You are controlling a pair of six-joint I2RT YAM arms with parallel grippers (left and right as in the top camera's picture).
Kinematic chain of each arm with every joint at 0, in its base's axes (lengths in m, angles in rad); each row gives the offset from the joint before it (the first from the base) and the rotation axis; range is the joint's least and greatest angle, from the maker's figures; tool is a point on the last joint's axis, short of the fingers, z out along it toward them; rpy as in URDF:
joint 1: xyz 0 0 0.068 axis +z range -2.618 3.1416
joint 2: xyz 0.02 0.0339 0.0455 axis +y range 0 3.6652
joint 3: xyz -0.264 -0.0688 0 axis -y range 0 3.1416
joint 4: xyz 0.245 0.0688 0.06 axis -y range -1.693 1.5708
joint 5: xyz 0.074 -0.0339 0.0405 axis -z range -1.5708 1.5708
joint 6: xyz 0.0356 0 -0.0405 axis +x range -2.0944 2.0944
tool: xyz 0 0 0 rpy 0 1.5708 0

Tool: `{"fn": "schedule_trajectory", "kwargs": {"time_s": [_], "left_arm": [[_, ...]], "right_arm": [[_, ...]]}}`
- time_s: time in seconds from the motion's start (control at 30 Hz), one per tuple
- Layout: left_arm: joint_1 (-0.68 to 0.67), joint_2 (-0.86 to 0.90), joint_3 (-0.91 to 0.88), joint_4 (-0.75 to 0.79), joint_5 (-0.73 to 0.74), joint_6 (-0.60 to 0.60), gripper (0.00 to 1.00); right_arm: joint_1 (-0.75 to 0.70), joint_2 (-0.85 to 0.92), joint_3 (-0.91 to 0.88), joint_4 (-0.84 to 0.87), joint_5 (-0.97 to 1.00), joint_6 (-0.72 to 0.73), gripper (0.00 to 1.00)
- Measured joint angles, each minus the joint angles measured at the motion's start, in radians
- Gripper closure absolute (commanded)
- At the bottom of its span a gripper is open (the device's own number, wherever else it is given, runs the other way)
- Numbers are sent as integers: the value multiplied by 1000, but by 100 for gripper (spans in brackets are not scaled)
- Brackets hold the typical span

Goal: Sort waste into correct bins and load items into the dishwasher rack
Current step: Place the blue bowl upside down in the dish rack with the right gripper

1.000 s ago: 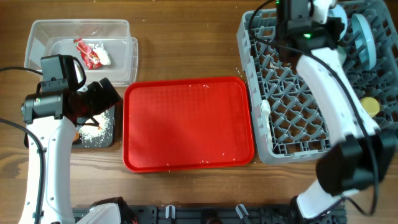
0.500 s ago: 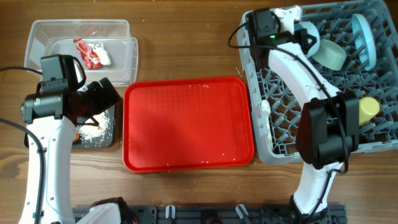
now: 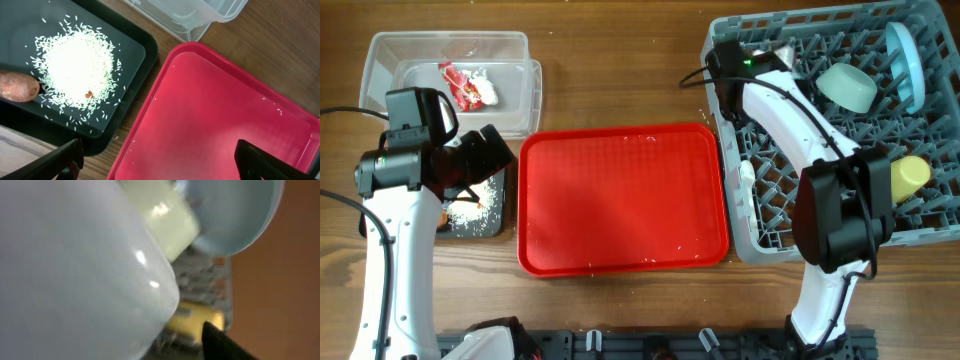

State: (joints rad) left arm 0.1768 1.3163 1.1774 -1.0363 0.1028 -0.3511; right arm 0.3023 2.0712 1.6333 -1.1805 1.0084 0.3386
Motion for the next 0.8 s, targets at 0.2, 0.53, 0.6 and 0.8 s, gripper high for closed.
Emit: {"fn": "schedule_trajectory", "kwargs": {"time_s": [0.2, 0.53, 0.6, 0.8], "left_arm": [[0, 0, 0, 0, 0, 0, 2], [-6, 0, 0, 46, 37, 0, 0], [-48, 0, 0, 100, 48, 17, 0], [-290, 97, 1, 73, 46, 115, 0]], "right_arm": [[11, -39, -6, -19, -259, 75, 30], [45, -404, -8, 211, -1029, -220, 7], [46, -403, -8, 259, -1172, -257, 3], [17, -402, -8, 248, -1247, -233, 0]]}}
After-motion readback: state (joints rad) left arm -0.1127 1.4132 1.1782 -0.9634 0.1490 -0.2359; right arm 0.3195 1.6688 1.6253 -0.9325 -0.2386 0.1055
